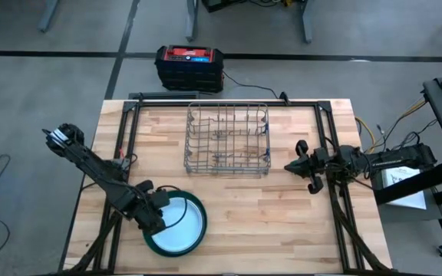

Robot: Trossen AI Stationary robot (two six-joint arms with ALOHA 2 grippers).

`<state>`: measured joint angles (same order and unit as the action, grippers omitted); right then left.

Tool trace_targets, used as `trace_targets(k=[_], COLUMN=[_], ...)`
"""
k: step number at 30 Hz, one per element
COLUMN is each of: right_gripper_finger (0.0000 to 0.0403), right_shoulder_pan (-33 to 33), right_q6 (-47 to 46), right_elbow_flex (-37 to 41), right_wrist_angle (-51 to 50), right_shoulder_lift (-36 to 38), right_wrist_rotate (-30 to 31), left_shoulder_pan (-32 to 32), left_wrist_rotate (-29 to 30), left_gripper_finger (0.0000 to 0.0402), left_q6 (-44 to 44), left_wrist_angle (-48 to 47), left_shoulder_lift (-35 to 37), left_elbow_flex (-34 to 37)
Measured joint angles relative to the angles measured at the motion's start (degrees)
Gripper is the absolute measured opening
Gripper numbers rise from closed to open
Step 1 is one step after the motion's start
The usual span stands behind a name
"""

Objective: Sort dishes
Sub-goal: Put the light blue plate in the dishwasher rack

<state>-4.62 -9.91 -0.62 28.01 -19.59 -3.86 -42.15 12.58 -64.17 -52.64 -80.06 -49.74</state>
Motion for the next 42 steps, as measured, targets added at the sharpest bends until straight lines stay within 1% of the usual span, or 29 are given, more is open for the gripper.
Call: trace_targets(k=[6,24,32,42], right_gripper_finger=[0.0,0.0,0.0,0.0], right_shoulder_pan=[0.0,0.0,-0.01,0.0], right_q6=[0.09,0.09,0.06,0.06], right_elbow_flex=[0.0,0.0,0.0,0.0], right_wrist_angle=[-0.06,-0.04,-0.02,-0.02], right_shoulder_lift=[-0.07,-0.07,-0.07,-0.07], right_wrist_rotate=[0.0,0.02,0.02,0.0], left_shoulder_pan=[-0.04,-0.04,-0.04,-0.04], left_wrist_rotate=[0.0,0.0,0.03,0.2], left_gripper_finger=[0.0114,0.0114,0.0114,0.0114], left_q6=[-0.03,-2.39,-4.96,-5.39], left_wrist_angle=[-0.27,-0.07,0.18,0.14], left_shoulder_lift=[-1.04,-1.09,-1.09,-1.09], left_elbow_flex=[0.02,0.06,1.43,1.46])
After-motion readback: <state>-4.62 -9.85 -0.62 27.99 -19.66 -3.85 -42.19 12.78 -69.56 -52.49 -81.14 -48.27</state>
